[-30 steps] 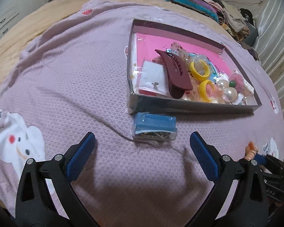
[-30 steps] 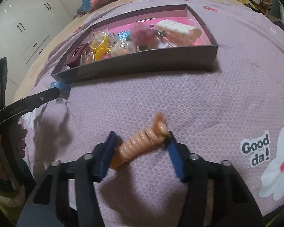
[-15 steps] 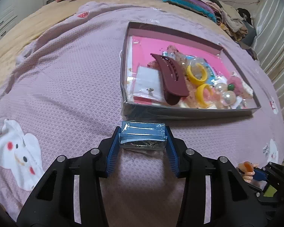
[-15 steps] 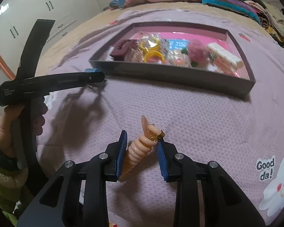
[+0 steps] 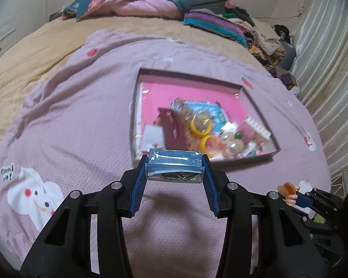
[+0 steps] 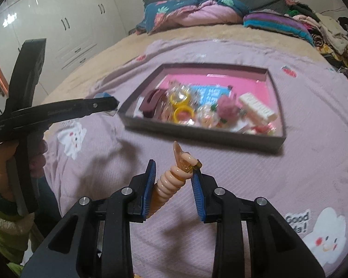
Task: Organize jewelry
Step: 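Drop the blue packet into the box with the left gripper while the right drops the spiral clip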
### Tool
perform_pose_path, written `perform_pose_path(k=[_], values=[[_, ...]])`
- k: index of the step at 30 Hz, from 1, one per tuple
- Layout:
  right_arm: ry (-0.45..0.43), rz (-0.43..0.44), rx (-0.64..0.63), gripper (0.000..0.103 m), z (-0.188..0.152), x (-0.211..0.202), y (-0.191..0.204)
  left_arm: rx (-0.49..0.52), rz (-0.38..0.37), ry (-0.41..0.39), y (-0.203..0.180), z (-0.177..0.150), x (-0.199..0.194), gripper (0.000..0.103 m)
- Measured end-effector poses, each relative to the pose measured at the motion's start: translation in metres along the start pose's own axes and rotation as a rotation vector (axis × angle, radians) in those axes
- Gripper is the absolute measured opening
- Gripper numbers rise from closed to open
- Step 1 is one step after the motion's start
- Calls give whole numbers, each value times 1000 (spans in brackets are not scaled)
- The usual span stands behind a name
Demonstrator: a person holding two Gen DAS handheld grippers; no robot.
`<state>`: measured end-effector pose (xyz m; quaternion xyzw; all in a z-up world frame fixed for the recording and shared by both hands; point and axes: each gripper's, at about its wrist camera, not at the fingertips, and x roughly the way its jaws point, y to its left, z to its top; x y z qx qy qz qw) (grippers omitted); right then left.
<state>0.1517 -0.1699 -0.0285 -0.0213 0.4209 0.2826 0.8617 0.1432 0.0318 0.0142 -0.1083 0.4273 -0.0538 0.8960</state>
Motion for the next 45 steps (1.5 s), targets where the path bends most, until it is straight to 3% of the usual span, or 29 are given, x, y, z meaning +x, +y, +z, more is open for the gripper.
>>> perform_pose_path(k=[25, 32, 45], values=[[-219, -174, 22, 29, 59, -55, -56, 95, -58, -41, -56, 48, 9, 36], [-227, -217, 7, 29, 69, -42, -67, 97, -53, -22, -59, 52, 24, 36], [-165, -268, -20, 29, 76, 2, -84, 98, -52, 40, -55, 48, 59, 36]])
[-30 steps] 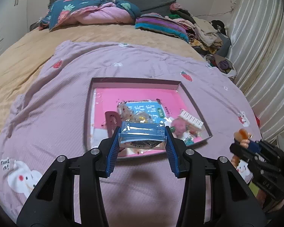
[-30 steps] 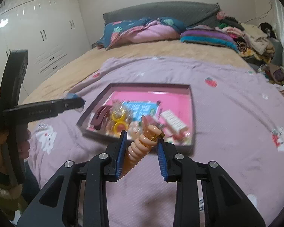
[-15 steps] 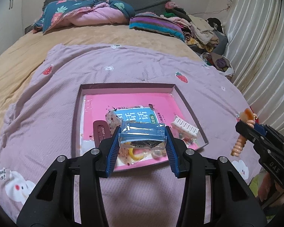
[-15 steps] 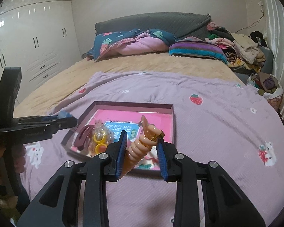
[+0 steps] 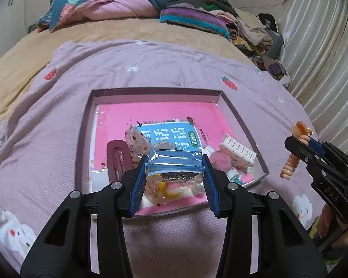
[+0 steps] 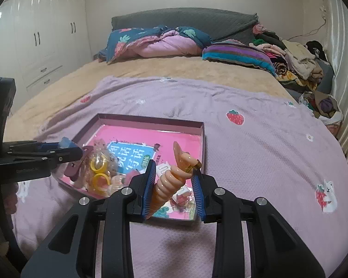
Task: Organize jewelry
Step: 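Drop the blue packet into the box with the left gripper while the right drops the spiral clip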
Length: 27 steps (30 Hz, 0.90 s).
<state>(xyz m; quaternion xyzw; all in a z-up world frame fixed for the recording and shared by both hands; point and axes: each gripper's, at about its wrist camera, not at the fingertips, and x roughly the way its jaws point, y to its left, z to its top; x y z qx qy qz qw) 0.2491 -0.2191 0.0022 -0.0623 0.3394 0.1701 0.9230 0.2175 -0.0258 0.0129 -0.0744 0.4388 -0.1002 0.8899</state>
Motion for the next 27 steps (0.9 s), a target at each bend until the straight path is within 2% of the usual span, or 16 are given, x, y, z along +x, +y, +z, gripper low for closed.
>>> perform_pose_path(k=[14, 27], values=[[59, -32, -96, 29, -9, 36, 11, 22, 5, 78, 3, -8, 36, 36], [103, -46, -207, 30, -10, 79, 36, 16, 29, 99, 12, -10, 48, 37]])
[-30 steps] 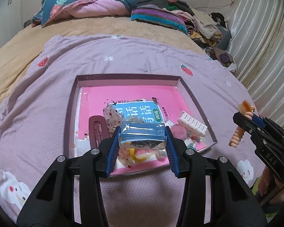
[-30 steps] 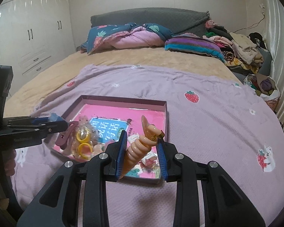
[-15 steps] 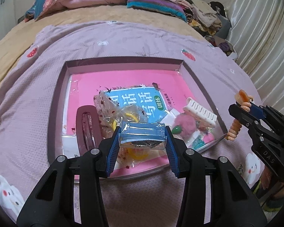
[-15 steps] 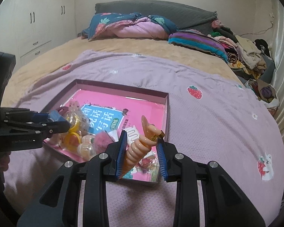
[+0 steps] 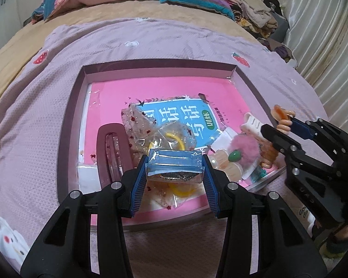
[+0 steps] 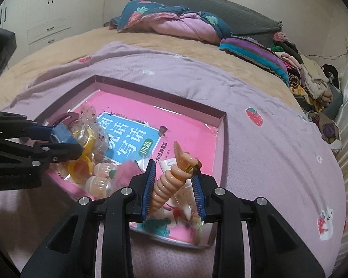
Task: Organize jewelry
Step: 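Drop the blue packet into the box with the left gripper while the right drops the spiral clip, then withdraw both open grippers from the box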
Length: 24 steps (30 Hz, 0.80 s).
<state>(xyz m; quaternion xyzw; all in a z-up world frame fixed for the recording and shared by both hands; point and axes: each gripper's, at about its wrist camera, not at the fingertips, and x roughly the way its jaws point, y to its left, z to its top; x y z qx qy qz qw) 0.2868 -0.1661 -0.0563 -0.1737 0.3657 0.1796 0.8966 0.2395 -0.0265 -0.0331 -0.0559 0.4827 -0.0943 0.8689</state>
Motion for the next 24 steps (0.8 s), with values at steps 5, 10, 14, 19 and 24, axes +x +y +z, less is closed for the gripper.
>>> perform_pose_path(k=[5, 10, 14, 19, 24], values=[[8, 31, 4, 31, 0, 5, 3, -6, 7, 2, 2, 1, 2, 36], [21, 59, 36, 35, -3, 5, 1, -6, 8, 3, 3, 1, 2, 36], [14, 76, 63, 41, -5, -2, -3, -4, 12, 6, 2, 1, 2, 36], [13, 89, 85, 45, -9, -8, -6, -6, 12, 5, 1, 3, 0, 38], [13, 87, 99, 50, -12, -13, -9, -11, 12, -1, 1, 6, -6, 51]])
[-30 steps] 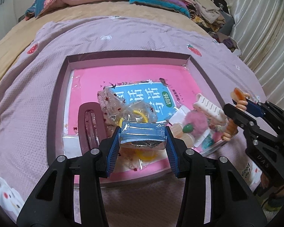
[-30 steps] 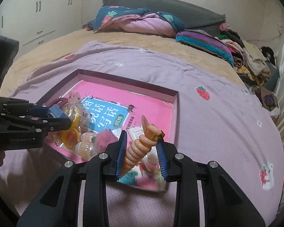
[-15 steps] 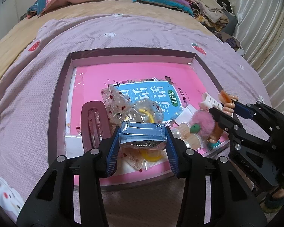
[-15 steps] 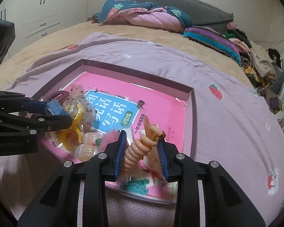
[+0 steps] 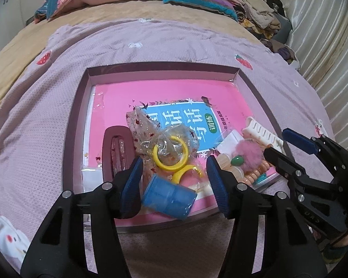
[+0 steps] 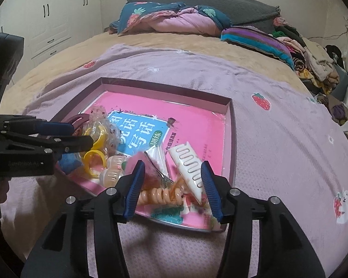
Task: Organize jewelry
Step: 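Withdraw both open grippers from the box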
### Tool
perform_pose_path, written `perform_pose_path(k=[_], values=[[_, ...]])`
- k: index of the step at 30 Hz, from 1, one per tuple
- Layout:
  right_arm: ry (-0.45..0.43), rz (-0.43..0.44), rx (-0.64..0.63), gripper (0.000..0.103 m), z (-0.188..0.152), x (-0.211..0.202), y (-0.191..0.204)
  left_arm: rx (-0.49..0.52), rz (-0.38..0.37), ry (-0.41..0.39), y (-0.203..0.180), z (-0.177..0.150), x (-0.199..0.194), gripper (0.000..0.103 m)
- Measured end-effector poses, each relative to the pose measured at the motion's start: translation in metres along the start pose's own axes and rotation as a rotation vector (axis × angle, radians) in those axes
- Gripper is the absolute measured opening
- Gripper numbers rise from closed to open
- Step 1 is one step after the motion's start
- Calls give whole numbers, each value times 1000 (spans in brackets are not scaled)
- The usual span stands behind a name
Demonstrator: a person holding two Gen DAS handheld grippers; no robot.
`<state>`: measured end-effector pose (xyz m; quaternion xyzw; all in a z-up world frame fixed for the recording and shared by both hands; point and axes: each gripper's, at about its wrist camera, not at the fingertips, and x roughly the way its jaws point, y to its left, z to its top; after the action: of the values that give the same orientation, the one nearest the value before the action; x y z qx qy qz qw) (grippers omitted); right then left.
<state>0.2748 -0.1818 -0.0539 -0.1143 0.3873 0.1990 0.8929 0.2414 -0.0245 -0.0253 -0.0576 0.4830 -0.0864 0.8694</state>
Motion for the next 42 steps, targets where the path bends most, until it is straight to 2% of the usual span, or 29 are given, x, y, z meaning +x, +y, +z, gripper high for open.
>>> perform_pose_path(k=[10, 18, 21, 24, 28, 42], values=[[-26, -10, 32, 63, -3, -19, -6, -3, 1, -30, -5, 4, -19, 64], [-62, -27, 45, 68, -4, -42, -10, 0, 10, -72, -11, 5, -43, 83], [-85, -41, 47, 77, -3, -55, -10, 4, 17, -90, -16, 4, -53, 92], [-105, -45, 53, 80, -3, -66, -11, 8, 20, -108, -19, 2, -64, 93], [-137, -48, 70, 91, -4, -84, -12, 12, 18, -131, -22, 0, -79, 93], [-209, -52, 93, 97, -17, -135, -10, 20, 33, -209, -33, -23, -121, 93]])
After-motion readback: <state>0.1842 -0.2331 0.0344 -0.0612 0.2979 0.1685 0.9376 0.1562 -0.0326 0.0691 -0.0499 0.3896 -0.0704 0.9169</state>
